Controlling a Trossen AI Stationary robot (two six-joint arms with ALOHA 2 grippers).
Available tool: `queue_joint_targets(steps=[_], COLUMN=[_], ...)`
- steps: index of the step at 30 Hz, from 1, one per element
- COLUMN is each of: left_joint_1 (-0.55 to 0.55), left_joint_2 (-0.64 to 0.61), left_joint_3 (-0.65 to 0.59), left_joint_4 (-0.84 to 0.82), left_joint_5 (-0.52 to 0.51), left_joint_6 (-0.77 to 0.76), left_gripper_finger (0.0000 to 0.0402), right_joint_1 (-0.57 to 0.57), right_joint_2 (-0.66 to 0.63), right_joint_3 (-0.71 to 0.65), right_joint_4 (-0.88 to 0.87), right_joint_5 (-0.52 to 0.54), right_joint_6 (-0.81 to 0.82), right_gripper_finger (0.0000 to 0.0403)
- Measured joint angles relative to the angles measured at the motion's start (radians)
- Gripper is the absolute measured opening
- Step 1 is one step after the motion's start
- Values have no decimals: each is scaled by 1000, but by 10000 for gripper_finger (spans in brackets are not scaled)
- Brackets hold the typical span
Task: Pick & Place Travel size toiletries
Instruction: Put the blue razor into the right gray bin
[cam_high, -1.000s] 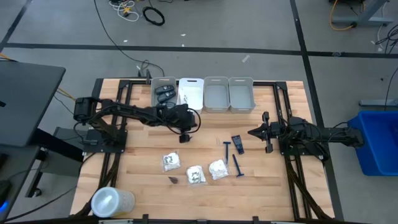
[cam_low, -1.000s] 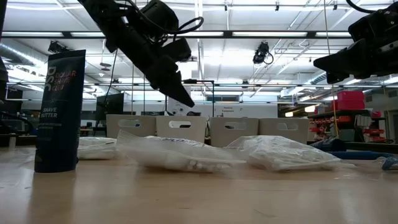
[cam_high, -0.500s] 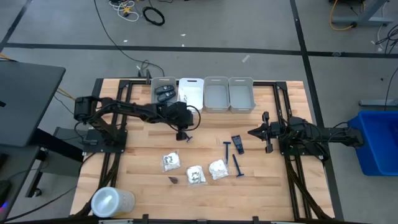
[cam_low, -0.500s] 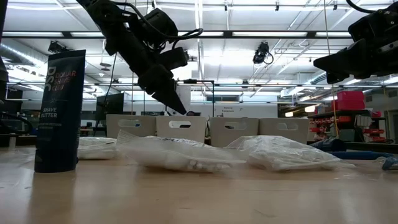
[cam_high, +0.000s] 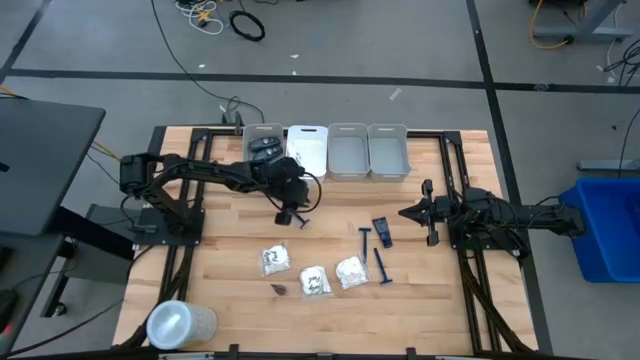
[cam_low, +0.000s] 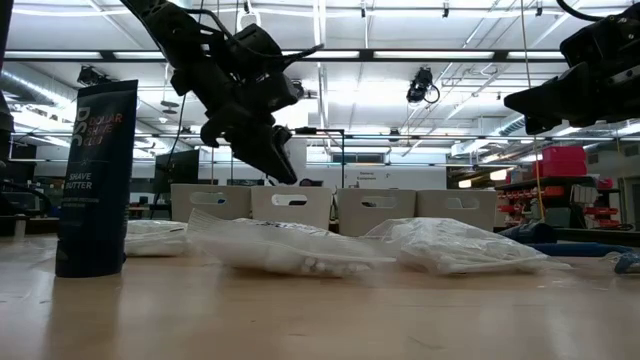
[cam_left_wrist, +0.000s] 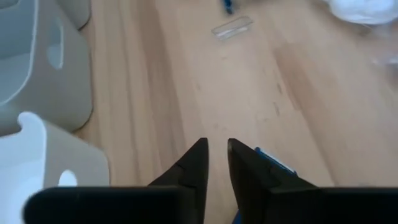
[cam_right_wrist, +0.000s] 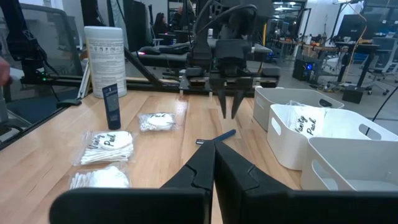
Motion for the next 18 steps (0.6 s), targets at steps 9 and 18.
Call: queue_joint_targets(steps=[9,18], left_joint_1=[0,8], left_joint_2=[21,94], left_joint_3=[0,1], left_joint_4=[-54,-103], left_joint_5=[24,49], left_joint_6=[74,119], left_gripper_finger=[171,195], right_joint_1=[0,0], right_joint_2=[0,3], right_joint_3=[0,0], right_joint_4=[0,3], right_joint_5=[0,-3], right_joint_6=[0,0], right_gripper_finger=[14,14])
